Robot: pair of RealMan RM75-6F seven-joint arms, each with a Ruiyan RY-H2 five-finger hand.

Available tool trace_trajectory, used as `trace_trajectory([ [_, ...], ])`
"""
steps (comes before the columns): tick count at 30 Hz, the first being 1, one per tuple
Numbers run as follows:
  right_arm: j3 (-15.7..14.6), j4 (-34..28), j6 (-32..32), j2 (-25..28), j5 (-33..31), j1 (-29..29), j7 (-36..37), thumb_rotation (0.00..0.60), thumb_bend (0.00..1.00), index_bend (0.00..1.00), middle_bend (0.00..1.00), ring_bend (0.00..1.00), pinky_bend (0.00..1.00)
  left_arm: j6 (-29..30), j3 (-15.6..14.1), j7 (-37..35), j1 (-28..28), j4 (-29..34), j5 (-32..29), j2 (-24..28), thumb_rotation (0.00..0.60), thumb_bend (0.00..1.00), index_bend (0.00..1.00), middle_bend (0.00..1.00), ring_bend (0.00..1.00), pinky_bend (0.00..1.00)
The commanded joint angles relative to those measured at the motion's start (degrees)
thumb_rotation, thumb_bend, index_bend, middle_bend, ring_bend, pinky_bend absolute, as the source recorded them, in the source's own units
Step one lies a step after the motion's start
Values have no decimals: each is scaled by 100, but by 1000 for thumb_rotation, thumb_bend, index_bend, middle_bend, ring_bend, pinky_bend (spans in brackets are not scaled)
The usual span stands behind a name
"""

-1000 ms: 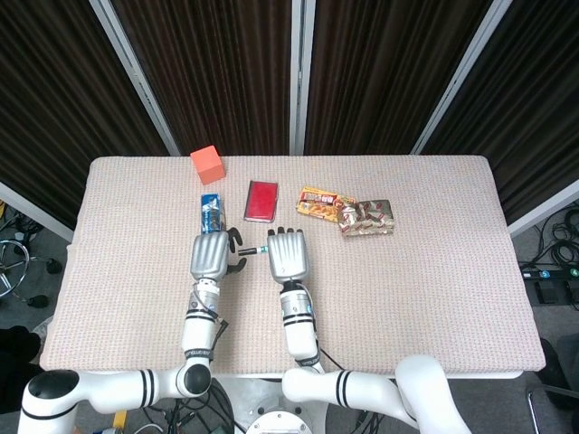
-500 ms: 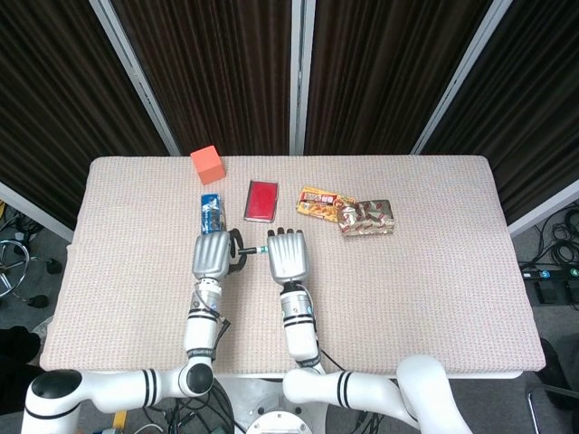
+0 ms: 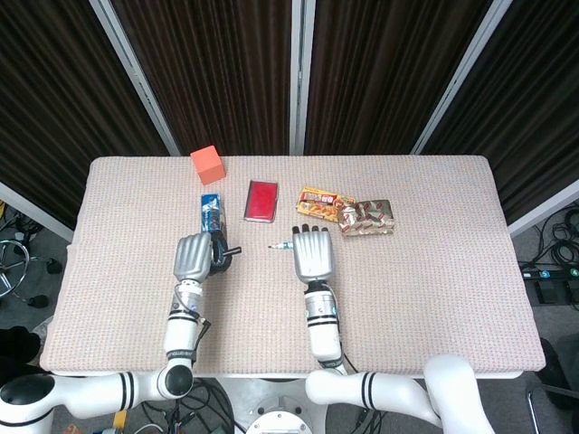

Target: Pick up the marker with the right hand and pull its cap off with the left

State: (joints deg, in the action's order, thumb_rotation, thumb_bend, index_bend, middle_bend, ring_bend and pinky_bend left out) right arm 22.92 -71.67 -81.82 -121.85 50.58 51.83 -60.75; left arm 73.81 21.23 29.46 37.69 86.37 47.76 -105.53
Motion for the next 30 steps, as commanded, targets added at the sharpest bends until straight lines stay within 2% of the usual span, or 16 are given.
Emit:
trace_trajectory([
  [1, -322, -409, -173, 334, 109, -403, 141, 600, 327, 706, 637, 540, 609, 56, -133, -301, -261, 181, 85, 218, 600, 479, 675, 731, 682, 727],
  [5, -656, -640, -150, 550, 97, -746, 226, 600, 327, 706, 637, 540, 609, 107, -549, -737, -646, 278, 302, 354, 600, 473, 674, 731, 682, 727],
  [11, -918, -334, 130, 447, 40, -955, 402, 600, 327, 706, 636, 540, 609, 69, -1092, -1148, -953, -46, 689, 167, 600, 464, 673, 731, 682, 727],
  [16, -912, -20, 397, 249, 39, -951, 505, 600, 300, 696, 619, 534, 609, -142, -1180, -1388, -1017, -364, 805, -16, 600, 406, 638, 704, 658, 712],
  [18, -900, -8, 514, 234, 7, -954, 517, 600, 200, 625, 565, 497, 596, -241, -1204, -1514, -1023, -446, 901, -17, 600, 323, 583, 654, 605, 671],
  [19, -885, -22, 562, 241, -14, -956, 511, 600, 122, 540, 517, 446, 571, -273, -1208, -1576, -1026, -485, 957, -10, 600, 280, 541, 619, 570, 645],
  [21, -835, -98, 619, 287, -32, -966, 513, 600, 43, 395, 446, 358, 519, -285, -1182, -1714, -1047, -546, 1074, 8, 600, 226, 458, 554, 511, 600],
  [23, -795, -237, 586, 362, 7, -1006, 560, 600, 6, 251, 362, 272, 460, -223, -1132, -1744, -1072, -561, 1158, 57, 600, 179, 382, 493, 454, 541],
  [25, -777, -422, 496, 465, 60, -1068, 589, 600, 0, 198, 310, 233, 425, -148, -1082, -1722, -1099, -519, 1208, 130, 600, 142, 336, 458, 426, 495],
  [27, -792, -755, 325, 658, 162, -1186, 627, 600, 0, 187, 298, 221, 405, -36, -1031, -1637, -1152, -390, 1234, 272, 600, 127, 322, 435, 419, 468],
  [30, -971, -1461, -130, 1128, 568, -1495, 812, 600, 0, 183, 297, 209, 368, 327, -1011, -1442, -1310, -127, 1355, 546, 600, 123, 321, 421, 399, 412],
])
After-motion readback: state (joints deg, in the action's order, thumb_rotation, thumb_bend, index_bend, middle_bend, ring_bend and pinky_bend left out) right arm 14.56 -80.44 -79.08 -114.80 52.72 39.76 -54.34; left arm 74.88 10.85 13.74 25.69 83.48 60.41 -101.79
